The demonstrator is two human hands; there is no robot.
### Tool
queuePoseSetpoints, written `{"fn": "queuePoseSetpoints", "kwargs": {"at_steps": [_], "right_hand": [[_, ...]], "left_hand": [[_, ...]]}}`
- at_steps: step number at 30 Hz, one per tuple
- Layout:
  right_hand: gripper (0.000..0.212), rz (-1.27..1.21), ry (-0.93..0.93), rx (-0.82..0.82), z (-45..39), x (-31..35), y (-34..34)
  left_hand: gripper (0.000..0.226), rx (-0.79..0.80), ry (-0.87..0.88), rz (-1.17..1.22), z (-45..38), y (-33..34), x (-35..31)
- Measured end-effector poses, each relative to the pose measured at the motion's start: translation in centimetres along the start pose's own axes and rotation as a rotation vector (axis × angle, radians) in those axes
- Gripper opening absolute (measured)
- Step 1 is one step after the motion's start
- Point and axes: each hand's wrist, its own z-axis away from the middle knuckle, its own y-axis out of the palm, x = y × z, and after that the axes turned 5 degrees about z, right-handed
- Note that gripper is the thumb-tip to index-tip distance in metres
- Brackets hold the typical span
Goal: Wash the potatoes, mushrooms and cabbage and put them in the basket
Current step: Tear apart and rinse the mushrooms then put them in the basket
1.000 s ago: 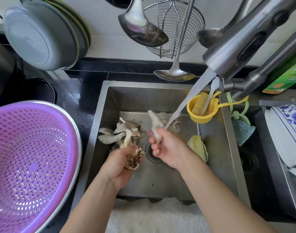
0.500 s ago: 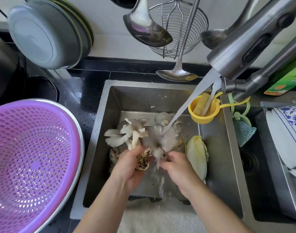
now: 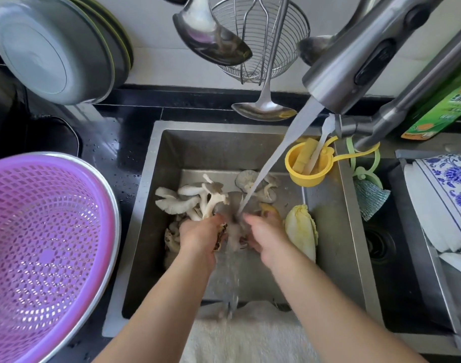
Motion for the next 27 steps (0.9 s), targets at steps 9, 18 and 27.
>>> {"fn": "queuePoseSetpoints", "kwargs": {"at_steps": [9, 18, 27], "right_hand": [[0.083, 0.391, -0.469, 0.202, 0.9, -3.5, 2.0], [0.017, -0.609, 0.250, 0.334, 1.2, -2.3, 2.4], [0.030, -0.876, 0.341, 0.326, 1.0, -1.1, 1.5]], "left_hand": [[0.024, -0.044, 0.068, 0.004, 0.5, 0.3, 0.2], [0.016, 0.000, 0.025, -0.019, 0.0, -2.5, -0.9], [0.014, 0.111, -0.100, 0.144, -0.7, -2.7, 0.0]]}}
